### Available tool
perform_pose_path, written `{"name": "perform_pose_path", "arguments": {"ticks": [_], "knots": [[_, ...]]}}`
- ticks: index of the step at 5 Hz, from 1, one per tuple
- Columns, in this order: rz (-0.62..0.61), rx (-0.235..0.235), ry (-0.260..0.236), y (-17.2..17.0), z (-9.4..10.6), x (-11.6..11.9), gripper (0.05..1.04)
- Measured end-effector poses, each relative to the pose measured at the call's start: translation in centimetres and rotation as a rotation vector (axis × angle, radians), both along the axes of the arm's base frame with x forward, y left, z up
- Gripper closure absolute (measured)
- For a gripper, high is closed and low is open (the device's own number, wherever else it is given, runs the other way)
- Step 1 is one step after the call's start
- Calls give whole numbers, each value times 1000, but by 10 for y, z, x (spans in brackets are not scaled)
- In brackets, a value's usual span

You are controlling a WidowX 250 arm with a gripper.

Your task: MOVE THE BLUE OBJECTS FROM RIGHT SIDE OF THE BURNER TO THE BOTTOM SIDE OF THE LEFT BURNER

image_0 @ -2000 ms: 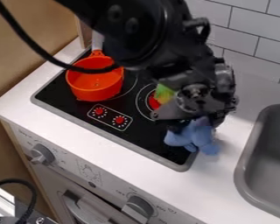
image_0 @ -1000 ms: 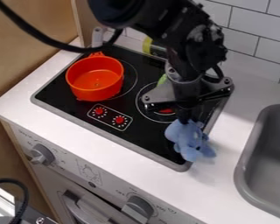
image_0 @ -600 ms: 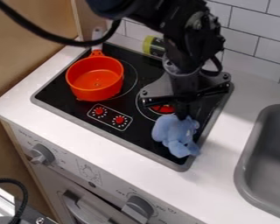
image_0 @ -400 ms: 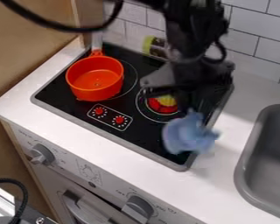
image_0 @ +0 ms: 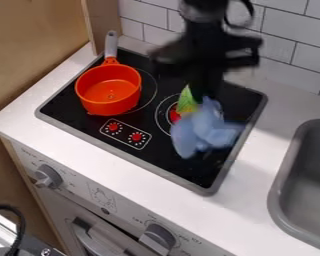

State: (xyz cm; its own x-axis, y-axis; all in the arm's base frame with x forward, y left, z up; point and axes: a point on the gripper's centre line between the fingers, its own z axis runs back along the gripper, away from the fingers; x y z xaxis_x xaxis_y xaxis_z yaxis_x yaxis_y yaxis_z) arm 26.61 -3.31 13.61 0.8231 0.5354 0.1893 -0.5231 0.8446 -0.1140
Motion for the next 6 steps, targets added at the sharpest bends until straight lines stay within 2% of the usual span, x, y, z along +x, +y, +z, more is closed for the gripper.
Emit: {"name": "perform_pose_path", "arguments": {"ticks": [1, 2, 3, 6], "knots": [[-93, 56, 28, 31, 12, -12, 1030], [-164, 119, 16, 56, 13, -21, 1030], [-220, 159, 9, 75, 9, -25, 1030], [-324, 206, 3, 133, -3, -21, 1030]]}}
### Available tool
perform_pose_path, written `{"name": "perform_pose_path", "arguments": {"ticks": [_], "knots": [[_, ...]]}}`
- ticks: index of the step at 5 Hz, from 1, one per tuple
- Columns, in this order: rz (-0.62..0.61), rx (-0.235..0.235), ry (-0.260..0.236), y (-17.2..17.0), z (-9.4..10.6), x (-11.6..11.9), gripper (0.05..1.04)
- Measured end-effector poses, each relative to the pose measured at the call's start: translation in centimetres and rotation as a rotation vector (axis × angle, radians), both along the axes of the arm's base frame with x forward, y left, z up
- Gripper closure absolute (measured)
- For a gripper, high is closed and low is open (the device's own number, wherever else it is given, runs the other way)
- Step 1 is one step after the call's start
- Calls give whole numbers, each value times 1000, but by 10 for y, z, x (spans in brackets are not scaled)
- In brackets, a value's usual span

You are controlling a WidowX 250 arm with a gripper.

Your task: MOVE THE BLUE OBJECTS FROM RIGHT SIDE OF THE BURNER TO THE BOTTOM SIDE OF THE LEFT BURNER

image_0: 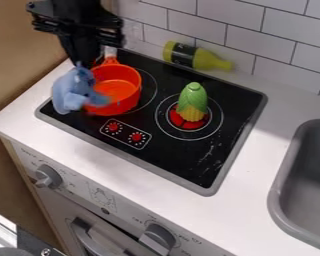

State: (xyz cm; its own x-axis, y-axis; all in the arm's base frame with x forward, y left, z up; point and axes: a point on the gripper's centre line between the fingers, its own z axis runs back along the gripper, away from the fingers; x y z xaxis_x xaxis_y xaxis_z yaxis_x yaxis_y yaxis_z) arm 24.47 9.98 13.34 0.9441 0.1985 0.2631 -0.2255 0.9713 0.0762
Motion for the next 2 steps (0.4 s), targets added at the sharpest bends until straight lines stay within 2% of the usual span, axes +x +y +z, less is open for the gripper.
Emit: {"name": "perform_pose_path", "arguments": {"ticks": [1, 2], "knots": [[-15, 2, 2, 20, -8, 0, 1030], [-26, -16, -18, 34, -16, 3, 1030]]}}
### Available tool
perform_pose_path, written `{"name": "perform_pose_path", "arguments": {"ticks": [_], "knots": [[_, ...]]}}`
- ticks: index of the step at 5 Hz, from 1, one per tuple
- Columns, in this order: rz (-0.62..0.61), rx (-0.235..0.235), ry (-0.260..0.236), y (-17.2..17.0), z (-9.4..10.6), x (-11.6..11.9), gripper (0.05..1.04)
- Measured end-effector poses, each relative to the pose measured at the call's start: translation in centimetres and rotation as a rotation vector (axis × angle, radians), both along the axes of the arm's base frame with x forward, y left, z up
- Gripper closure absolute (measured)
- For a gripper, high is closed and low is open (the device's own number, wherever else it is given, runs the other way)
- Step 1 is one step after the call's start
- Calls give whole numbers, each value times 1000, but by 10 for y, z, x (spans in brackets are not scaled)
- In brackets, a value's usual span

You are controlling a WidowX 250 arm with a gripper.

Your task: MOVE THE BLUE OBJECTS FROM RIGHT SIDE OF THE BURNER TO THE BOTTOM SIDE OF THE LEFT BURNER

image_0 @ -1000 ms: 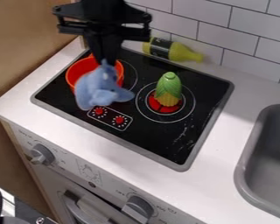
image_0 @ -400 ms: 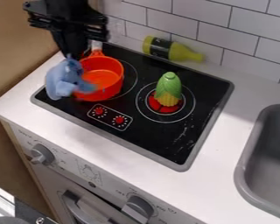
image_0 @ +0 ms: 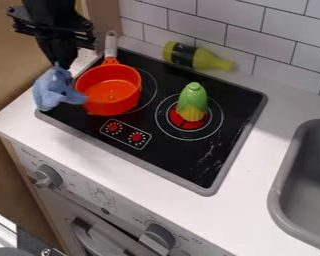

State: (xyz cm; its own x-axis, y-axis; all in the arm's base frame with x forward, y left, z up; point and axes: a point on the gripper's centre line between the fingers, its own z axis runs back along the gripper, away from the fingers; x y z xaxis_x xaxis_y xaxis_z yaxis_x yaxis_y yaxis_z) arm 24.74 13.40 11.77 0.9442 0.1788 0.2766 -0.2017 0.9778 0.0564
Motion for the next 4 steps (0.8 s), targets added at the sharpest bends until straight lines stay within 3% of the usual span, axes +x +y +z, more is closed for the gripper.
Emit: {"name": "perform_pose_path", "arguments": {"ticks": [4], "knots": [[-20, -57, -125, 23, -36, -5, 1030]]}}
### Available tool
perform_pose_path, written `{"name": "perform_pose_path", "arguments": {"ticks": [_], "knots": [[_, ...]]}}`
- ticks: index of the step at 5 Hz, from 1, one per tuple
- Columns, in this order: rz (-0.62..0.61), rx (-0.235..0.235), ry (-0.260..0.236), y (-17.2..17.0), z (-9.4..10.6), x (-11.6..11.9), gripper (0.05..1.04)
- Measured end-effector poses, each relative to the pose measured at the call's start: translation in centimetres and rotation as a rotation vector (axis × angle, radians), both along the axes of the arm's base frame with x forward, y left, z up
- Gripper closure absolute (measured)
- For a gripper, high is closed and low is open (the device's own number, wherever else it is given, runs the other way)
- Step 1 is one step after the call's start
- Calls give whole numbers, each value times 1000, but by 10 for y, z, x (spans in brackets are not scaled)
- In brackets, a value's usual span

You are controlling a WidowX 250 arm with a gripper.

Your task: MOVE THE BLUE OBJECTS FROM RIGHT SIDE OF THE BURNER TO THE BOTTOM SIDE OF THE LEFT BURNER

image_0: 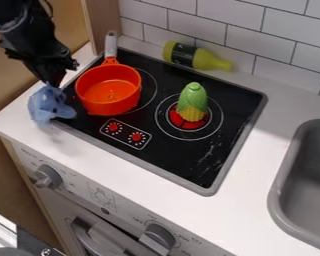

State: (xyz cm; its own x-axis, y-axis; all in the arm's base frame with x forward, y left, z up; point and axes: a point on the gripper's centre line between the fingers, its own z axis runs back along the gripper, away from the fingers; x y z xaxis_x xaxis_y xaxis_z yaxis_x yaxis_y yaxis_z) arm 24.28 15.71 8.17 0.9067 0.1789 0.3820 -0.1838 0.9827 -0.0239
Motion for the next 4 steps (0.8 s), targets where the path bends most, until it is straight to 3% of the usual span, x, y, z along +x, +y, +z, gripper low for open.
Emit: {"name": "perform_pose_path", "arguments": {"ticks": [1, 2, 4], "knots": [[7, -8, 10, -6, -5, -1, 1013], [28, -17, 40, -17, -6, 3, 872], [41, -1, 42, -35, -2, 15, 333]]}}
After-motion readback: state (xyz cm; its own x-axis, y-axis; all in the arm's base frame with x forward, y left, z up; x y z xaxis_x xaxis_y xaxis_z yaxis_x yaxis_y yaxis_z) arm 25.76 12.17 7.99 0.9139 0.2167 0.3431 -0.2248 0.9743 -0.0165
